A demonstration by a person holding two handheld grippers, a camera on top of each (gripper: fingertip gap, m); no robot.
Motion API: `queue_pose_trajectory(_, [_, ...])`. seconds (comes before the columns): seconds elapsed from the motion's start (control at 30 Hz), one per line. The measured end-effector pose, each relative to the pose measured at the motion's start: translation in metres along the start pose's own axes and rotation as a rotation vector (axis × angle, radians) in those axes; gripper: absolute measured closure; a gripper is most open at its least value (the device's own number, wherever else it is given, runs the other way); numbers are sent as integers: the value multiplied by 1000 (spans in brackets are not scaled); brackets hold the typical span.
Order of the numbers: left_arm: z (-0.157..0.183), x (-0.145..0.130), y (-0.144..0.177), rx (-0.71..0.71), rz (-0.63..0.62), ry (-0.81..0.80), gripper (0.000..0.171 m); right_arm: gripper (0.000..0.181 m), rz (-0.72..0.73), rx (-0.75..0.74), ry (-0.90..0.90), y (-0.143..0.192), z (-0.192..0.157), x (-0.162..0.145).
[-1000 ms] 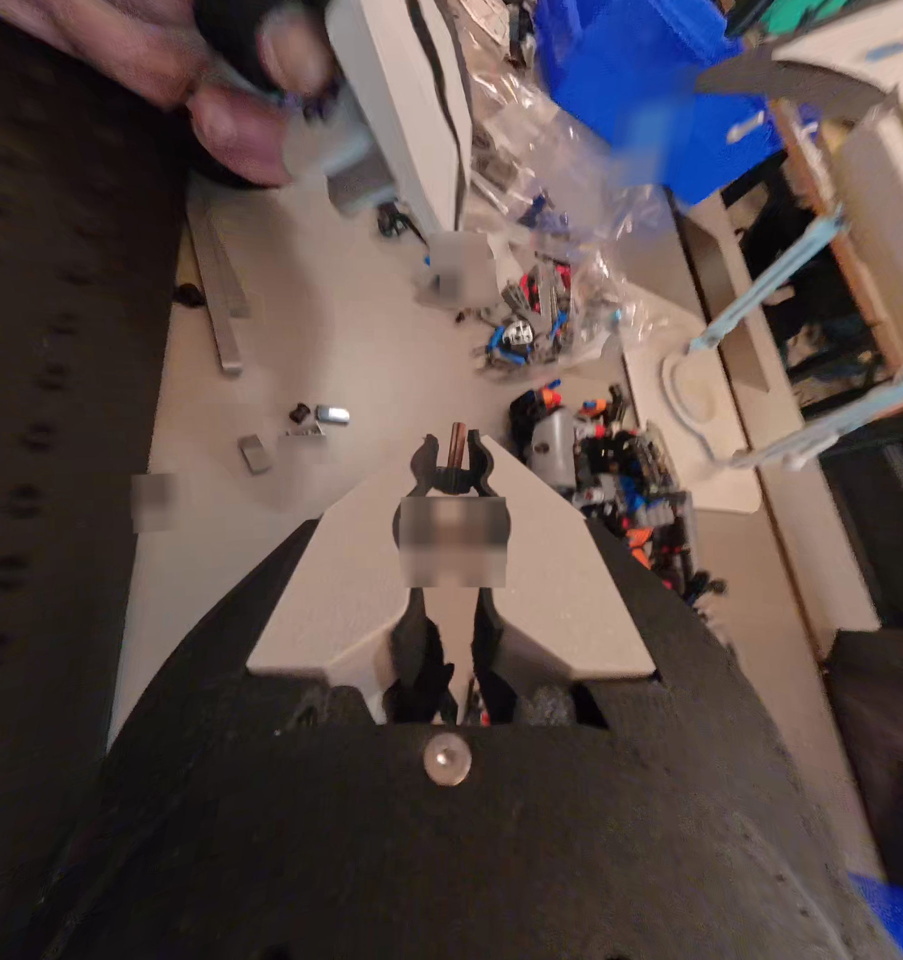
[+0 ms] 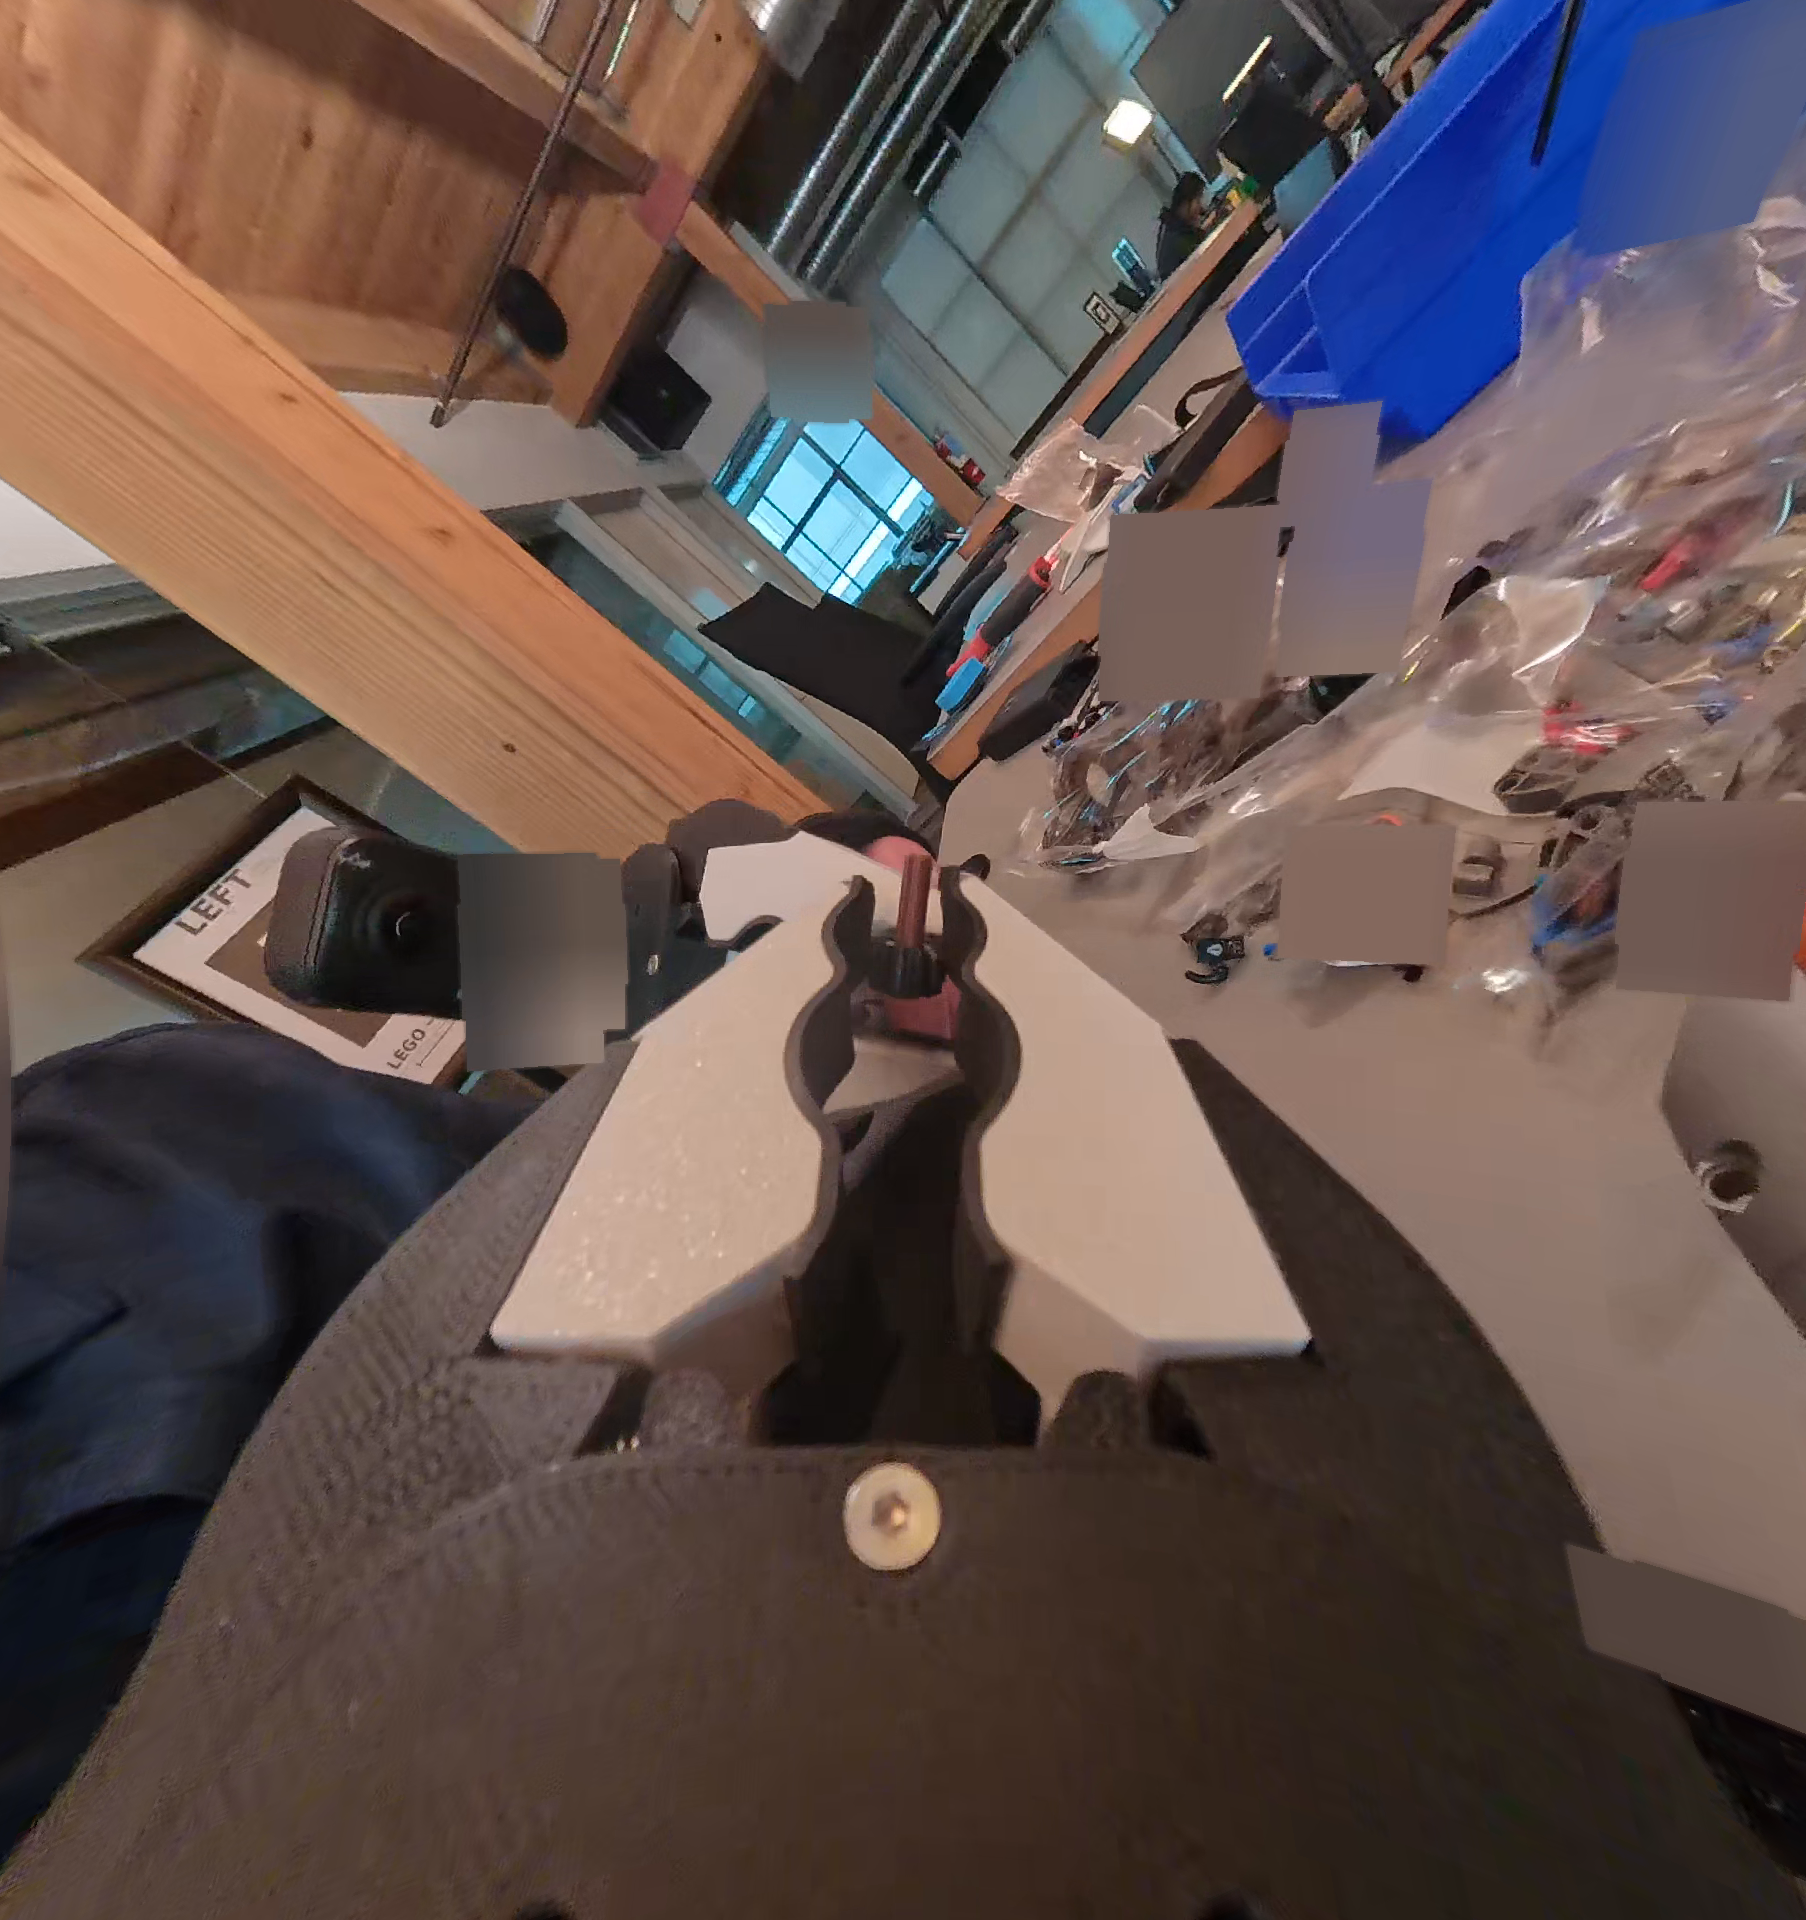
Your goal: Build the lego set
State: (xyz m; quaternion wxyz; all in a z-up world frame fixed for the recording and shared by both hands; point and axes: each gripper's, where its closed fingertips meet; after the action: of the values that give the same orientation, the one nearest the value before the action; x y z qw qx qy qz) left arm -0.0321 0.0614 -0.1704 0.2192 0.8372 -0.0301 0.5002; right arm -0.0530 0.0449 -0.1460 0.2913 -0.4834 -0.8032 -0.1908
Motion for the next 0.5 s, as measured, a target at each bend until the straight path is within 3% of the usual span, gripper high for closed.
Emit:
queue_pose_trajectory(0.27, [1, 3, 1, 61, -31, -85, 167, 169, 30, 38, -66, -10, -9, -2])
queue_pose_trajectory(0.5, [-5, 3, 5, 65, -4, -16, 171, 157, 54, 58, -92, -10, -12, 1])
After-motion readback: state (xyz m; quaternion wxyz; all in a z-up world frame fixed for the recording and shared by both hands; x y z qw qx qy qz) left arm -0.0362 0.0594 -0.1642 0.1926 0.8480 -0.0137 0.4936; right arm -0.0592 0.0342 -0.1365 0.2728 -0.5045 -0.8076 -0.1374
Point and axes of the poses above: each gripper's, where its closed fingertips meet, y back along the fingers, x out of its top, z = x × y across the jaws, and after that the axes turned 9 degrees about -x, right-handed
